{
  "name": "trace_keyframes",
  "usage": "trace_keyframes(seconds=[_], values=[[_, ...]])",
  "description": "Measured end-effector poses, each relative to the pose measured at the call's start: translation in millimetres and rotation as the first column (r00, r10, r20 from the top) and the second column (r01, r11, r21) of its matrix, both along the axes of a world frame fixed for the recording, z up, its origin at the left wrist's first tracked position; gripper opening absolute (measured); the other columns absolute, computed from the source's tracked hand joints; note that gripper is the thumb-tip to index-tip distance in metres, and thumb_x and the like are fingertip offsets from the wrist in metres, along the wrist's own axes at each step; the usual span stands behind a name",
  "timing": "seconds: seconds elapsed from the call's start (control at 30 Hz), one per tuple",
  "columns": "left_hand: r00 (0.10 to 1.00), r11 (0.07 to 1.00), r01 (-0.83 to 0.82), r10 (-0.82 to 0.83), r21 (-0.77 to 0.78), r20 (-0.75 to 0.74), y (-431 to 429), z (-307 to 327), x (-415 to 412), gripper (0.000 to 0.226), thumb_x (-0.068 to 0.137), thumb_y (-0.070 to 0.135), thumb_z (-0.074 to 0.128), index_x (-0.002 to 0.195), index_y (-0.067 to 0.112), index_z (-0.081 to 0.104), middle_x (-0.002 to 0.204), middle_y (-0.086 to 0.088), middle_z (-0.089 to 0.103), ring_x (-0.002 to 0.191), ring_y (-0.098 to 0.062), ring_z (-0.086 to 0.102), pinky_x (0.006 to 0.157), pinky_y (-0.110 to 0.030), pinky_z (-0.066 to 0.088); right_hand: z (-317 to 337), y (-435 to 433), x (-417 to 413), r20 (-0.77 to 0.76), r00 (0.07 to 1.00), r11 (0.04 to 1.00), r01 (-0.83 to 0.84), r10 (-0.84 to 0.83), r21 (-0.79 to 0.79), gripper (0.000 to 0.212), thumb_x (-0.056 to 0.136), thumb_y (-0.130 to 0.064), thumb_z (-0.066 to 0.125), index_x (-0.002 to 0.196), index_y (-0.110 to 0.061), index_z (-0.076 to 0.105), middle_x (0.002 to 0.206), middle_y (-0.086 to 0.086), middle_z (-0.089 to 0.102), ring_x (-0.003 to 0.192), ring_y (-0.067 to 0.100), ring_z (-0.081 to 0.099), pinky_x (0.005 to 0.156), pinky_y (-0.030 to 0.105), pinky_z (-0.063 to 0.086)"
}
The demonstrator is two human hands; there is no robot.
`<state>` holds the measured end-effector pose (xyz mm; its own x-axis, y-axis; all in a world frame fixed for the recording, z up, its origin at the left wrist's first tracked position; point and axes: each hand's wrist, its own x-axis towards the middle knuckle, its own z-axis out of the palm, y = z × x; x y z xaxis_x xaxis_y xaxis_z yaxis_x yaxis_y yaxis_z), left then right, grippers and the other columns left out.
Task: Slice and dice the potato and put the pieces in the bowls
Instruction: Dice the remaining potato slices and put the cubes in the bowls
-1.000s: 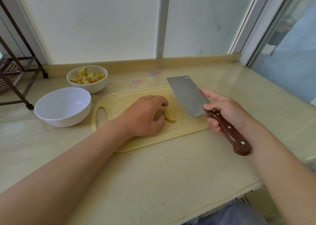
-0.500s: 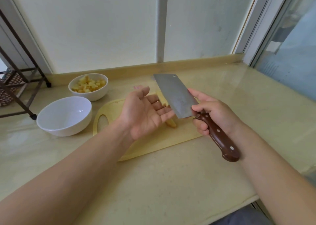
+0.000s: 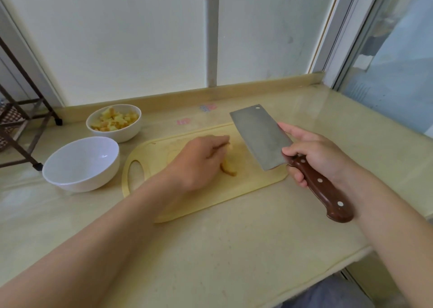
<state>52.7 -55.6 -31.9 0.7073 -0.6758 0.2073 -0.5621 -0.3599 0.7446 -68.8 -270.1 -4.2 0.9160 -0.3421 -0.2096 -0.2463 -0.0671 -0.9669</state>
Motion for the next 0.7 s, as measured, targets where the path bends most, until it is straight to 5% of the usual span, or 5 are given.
trace_keyframes(seconds=[0.07,0.17,0.3,0.53,0.7], values=[[0.958,0.978,0.158,-0.186,0.139,0.22,-0.7,-8.8,-1.1,0.035,0.1,0.011,0.049,0.134,0.01,0.057,0.123,-0.001,0.063,0.11,-0.016,0.06,0.099,-0.025,0.043,3.0,0.4,-4.9,-0.009,1.0,0.999,0.002,-0.002,-0.036,0.067,0.098,0.002,0.048,0.15,-0.04,0.05,0.068,0.012,0.048,0.042,0.021,0.05,0.037,0.026,0.041],[0.909,0.949,0.246,-0.297,0.196,0.293,2.7,-10.0,1.2,0.041,0.095,0.007,0.054,0.136,0.011,0.055,0.127,0.0,0.06,0.103,-0.012,0.058,0.091,-0.012,0.041,8.3,0.8,-13.5,-0.015,1.0,0.998,0.001,-0.002,-0.069,0.066,0.099,0.002,0.049,0.148,-0.042,0.052,0.065,0.011,0.047,0.042,0.022,0.05,0.037,0.026,0.042],[0.934,0.932,0.174,-0.259,0.319,0.246,7.4,-5.1,5.7,0.059,0.094,0.022,0.059,0.149,0.019,0.038,0.145,0.007,0.045,0.102,-0.003,0.046,0.086,-0.004,0.027,14.8,-1.5,-22.7,-0.046,0.999,0.993,-0.009,0.004,-0.117,0.068,0.098,0.003,0.05,0.145,-0.046,0.052,0.065,0.013,0.049,0.042,0.024,0.051,0.037,0.027,0.042],[0.941,0.948,0.094,-0.184,0.303,0.284,5.1,-1.5,-0.8,0.046,0.091,0.031,0.064,0.135,0.022,0.055,0.106,0.011,0.058,0.078,0.001,0.048,0.078,-0.015,0.037,31.1,7.4,-39.8,-0.167,0.986,0.949,-0.032,-0.022,-0.313,0.07,0.099,0.003,0.046,0.129,-0.061,0.048,0.067,0.011,0.057,0.042,0.027,0.057,0.042,0.033,0.049],[0.953,0.952,-0.019,-0.075,0.307,0.294,2.7,3.5,-9.0,0.042,0.085,0.04,0.068,0.122,0.023,0.062,0.099,0.006,0.06,0.089,-0.012,0.054,0.081,-0.025,0.045,36.3,26.9,-38.8,-0.237,0.971,0.876,-0.15,0.042,-0.459,0.079,0.099,0.001,0.038,0.157,-0.051,0.029,0.053,0.008,0.06,0.034,0.018,0.057,0.039,0.026,0.046]])
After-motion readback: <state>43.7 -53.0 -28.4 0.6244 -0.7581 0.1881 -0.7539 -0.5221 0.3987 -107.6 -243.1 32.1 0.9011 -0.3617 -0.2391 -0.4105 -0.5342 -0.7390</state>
